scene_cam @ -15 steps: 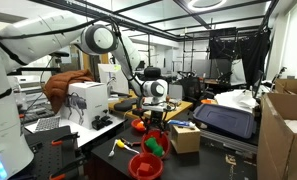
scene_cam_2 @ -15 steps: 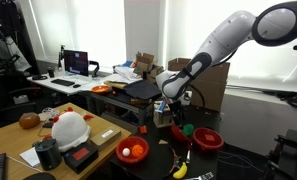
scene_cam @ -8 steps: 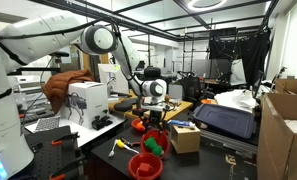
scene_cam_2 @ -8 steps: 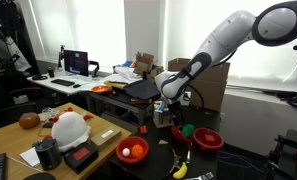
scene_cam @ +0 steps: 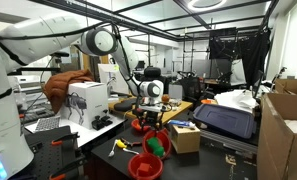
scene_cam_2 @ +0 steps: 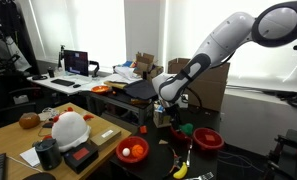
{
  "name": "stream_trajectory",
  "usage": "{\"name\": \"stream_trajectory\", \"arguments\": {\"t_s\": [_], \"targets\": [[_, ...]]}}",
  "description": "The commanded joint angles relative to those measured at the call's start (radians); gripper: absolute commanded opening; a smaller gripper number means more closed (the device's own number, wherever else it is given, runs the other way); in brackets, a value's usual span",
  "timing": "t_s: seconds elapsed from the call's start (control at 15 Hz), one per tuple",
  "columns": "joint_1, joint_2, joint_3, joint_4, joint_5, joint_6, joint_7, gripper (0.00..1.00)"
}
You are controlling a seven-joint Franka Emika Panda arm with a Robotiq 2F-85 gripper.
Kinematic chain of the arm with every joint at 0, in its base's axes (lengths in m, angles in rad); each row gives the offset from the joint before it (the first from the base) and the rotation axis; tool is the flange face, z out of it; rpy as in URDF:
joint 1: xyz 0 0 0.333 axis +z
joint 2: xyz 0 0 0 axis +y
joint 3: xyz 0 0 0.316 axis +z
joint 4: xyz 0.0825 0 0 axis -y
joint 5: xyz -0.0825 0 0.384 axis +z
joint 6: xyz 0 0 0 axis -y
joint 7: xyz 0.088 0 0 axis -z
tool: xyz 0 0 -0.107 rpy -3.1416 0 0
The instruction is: Pick up the green object and put it in the bowl on the middle near the box
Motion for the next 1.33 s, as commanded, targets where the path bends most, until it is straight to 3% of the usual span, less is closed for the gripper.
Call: {"name": "stream_trajectory", "arguments": {"t_s": [0.0,0.4,0.8,1.27], "targets": [[-0.004,0.017,0.013,0.009,-0.004,0.003,-0.03,1.0],[-0.01,0.004,0.01,-0.001,-0.004,-0.005,-0.028,1.0],[-0.021,-0.098,0.02,-0.048,0.001,-0.047,-0.05,1.0],[-0.043,-0.143,0.015,-0.014,-0.048,-0.227,-0.244,1.0]]}}
